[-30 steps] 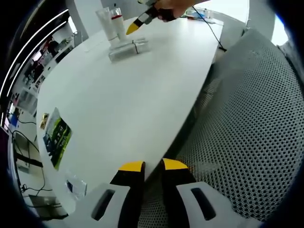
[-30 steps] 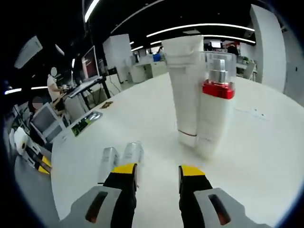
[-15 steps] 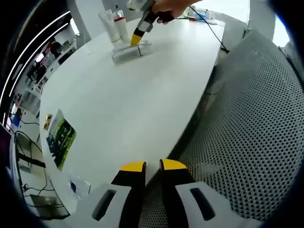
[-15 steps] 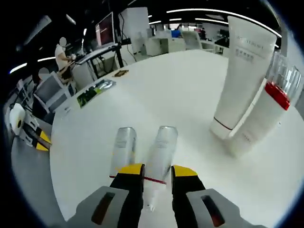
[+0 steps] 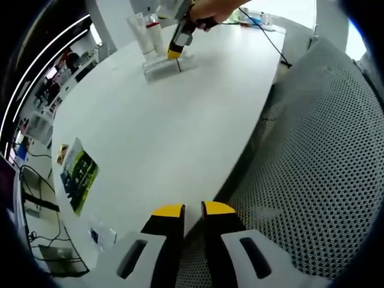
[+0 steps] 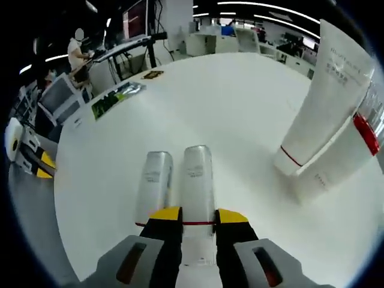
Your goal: Arrange the skincare products in the storage area until every visible bottle or jar stands upright without overlapping.
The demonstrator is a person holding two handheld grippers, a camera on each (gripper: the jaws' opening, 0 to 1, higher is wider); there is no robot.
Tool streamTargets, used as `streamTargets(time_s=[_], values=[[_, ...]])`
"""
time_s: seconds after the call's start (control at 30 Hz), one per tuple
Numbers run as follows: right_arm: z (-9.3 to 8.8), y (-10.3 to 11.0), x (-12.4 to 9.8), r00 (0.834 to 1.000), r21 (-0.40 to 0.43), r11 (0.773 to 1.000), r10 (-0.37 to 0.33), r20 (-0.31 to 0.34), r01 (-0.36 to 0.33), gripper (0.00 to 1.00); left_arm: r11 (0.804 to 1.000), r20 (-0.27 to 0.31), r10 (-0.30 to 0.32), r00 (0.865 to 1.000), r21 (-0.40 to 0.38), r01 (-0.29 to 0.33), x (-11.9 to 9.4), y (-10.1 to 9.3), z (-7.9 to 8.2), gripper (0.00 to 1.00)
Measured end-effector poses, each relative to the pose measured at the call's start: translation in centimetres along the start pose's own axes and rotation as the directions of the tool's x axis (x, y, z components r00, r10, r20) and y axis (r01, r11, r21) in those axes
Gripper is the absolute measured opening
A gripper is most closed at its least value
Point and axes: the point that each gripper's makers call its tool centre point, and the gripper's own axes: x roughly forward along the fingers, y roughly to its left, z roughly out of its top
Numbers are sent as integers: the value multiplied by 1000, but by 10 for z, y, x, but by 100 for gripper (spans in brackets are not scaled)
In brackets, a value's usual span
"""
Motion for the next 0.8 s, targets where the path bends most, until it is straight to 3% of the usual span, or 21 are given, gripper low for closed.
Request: streamTargets(time_s=[0.13, 0.23, 0.27, 0.3, 0.47, 0.57, 0.6, 0.63, 0.8], values=[[7, -2, -12, 999, -40, 999, -32, 15, 33, 15, 1000, 18, 7, 1000, -22, -6, -2, 3, 3, 8], [20, 3, -26, 998, -96, 994, -43, 55, 48, 15, 997, 127, 35, 991, -78, -25, -9, 10, 21, 7], [22, 4, -28, 997, -106, 993, -43, 59, 49, 15, 996, 135, 34, 990, -86, -22, -9, 10, 22, 8], [27, 10, -36, 996, -139, 989, -48, 80, 59, 15, 995, 127, 27, 992, -94, -15, -9, 10, 21, 12], [33, 32, -49, 992, -283, 954, -67, 105, 94, 15, 990, 234, 1, 972, -138, 32, -11, 4, 39, 22], [35, 52, -54, 991, -335, 939, -39, 125, 79, 15, 984, 233, -14, 972, -171, 55, -12, 4, 40, 23], [38, 63, -57, 991, -379, 923, -14, 131, 63, 15, 977, 233, -37, 972, -196, 84, -13, 1, 40, 23], [39, 68, -61, 990, -392, 917, -21, 139, 74, 15, 970, 241, -63, 968, -215, 116, -14, -4, 42, 23], [46, 118, -79, 981, -460, 886, 42, 189, 51, 15, 952, 350, -148, 925, -201, 229, -27, -15, 63, 22]])
